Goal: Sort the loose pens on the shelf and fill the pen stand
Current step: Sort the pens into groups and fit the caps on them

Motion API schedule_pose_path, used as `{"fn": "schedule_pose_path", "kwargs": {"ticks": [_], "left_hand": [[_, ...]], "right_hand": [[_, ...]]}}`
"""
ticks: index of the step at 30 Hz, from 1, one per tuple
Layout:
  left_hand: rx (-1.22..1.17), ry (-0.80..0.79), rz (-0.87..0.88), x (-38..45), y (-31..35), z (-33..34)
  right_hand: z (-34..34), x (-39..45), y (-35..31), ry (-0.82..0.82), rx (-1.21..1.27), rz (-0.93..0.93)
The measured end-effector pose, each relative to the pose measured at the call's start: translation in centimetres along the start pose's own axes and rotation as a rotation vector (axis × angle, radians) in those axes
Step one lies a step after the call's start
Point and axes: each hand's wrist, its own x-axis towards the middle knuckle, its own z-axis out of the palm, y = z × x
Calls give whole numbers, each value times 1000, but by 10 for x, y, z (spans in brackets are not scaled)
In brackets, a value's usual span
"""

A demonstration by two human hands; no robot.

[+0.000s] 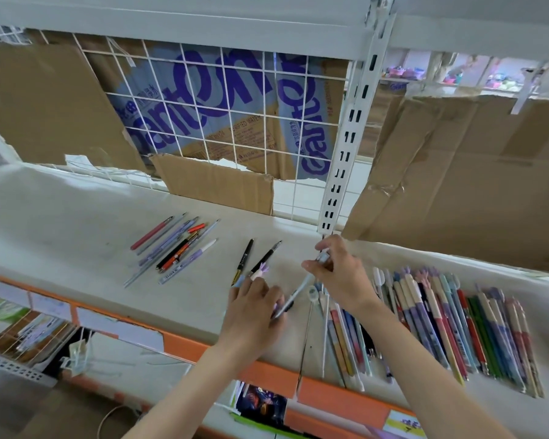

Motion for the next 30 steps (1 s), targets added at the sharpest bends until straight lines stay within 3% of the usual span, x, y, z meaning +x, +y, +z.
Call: {"fn": "schedule_pose_path", "kwargs": {"ticks": [6, 10, 12, 16, 21, 26, 30], "left_hand": [[-61, 44, -34, -1, -36, -1], [-116, 77, -18, 0, -52, -5], [-176, 98, -10, 2, -57, -3], [-374, 149, -195, 16, -59, -12], [-266, 178, -268, 52, -62, -11], [-36, -73, -402, 76, -53, -11], [-17, -56, -405, 74, -51, -14]], "right_hand": [[-9, 12, 1, -2, 50, 56], [-8, 11, 0, -235, -88, -51], [7, 6, 3, -318, -190, -105], [29, 0, 21, -337, -598, -276], [20, -2, 28, -301, -742, -341], [43, -11, -1, -224, -513, -401], [69, -1, -11, -182, -400, -390]]}}
